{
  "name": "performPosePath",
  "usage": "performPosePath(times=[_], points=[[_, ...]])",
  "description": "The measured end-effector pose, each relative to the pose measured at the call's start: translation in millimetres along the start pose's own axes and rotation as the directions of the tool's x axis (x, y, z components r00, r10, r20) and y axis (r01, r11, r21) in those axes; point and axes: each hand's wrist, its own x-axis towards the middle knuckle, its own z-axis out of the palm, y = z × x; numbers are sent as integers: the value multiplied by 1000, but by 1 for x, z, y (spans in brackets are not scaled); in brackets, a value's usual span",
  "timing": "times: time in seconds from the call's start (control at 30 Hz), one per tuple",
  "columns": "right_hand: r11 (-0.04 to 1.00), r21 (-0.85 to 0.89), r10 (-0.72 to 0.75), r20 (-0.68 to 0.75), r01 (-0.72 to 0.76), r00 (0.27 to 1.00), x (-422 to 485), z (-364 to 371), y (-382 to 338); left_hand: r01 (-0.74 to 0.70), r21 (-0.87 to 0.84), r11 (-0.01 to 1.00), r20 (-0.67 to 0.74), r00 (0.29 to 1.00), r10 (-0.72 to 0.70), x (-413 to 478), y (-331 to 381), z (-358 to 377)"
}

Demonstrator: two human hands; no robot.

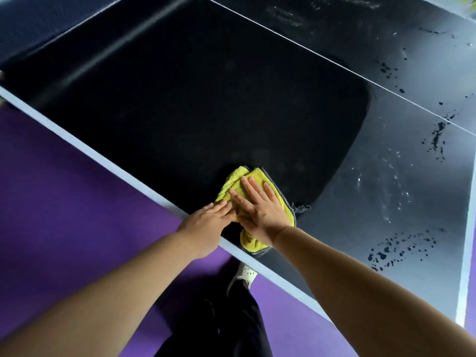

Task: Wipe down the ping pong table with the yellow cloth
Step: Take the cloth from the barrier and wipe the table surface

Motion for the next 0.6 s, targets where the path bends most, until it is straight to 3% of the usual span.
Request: performPosePath(times=[0.2, 0.43, 0.6], points=[[996, 94, -13, 67, 7, 998, -28, 9, -41, 64, -84, 994, 27, 998, -62, -47, 8, 20], [968, 246, 70, -89, -46, 994, -77, 34, -37, 45, 69, 997, 203, 977, -59, -44, 46, 22], [975, 224, 54, -166, -15, 985, -101, 35, 0, -29, 97, 995, 245, 970, 4, -24, 77, 23]])
